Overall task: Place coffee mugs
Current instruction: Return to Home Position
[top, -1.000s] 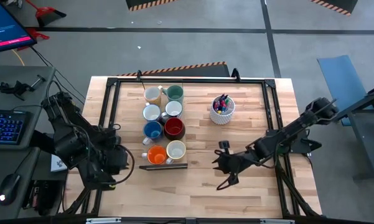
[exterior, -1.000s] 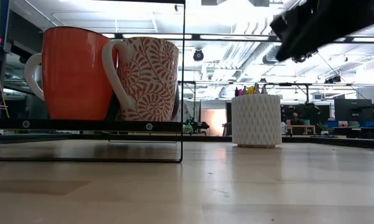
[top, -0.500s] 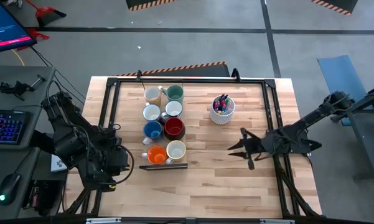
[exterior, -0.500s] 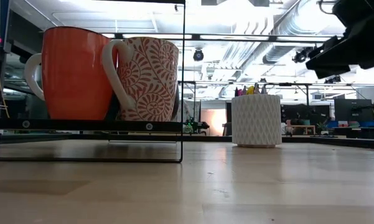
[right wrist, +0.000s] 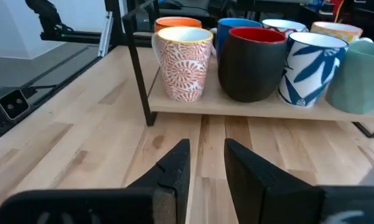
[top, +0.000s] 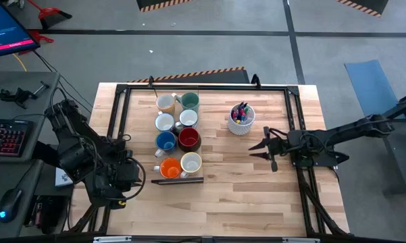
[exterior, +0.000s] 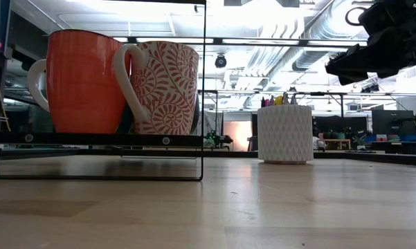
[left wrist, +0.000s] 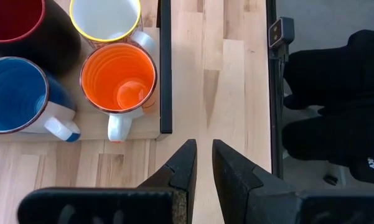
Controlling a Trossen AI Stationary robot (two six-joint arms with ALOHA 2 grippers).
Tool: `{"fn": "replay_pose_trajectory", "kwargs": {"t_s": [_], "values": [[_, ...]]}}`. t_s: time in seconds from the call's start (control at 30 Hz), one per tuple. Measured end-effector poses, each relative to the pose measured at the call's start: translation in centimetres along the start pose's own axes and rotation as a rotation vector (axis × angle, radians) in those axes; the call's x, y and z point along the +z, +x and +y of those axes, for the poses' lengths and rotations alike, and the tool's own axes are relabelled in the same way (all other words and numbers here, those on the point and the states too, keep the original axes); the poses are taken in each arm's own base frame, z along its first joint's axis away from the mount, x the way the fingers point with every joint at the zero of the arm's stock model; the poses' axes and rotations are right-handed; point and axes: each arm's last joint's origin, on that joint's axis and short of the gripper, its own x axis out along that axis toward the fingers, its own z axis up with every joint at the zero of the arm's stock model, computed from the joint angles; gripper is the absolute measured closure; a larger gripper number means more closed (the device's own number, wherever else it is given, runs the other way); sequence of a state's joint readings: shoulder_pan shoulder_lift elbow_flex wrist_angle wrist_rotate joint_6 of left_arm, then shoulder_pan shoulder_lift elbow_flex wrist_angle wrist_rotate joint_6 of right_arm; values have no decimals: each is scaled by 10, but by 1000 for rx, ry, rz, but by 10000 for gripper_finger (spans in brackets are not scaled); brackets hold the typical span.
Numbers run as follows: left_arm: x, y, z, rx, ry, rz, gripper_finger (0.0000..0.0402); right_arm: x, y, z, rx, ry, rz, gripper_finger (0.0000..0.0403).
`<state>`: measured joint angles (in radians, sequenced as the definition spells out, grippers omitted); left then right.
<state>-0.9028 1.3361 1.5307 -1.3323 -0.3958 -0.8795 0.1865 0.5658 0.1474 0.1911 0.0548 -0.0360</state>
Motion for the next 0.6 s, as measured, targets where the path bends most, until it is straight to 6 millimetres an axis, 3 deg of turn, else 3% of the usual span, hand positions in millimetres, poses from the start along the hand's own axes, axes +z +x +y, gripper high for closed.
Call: {"fn": "replay_pose_trajectory", "kwargs": {"t_s": [0.6], "values": [[0,0,0,1,0,1,363,-6,-12,-3,-19,31,58,323]]}}
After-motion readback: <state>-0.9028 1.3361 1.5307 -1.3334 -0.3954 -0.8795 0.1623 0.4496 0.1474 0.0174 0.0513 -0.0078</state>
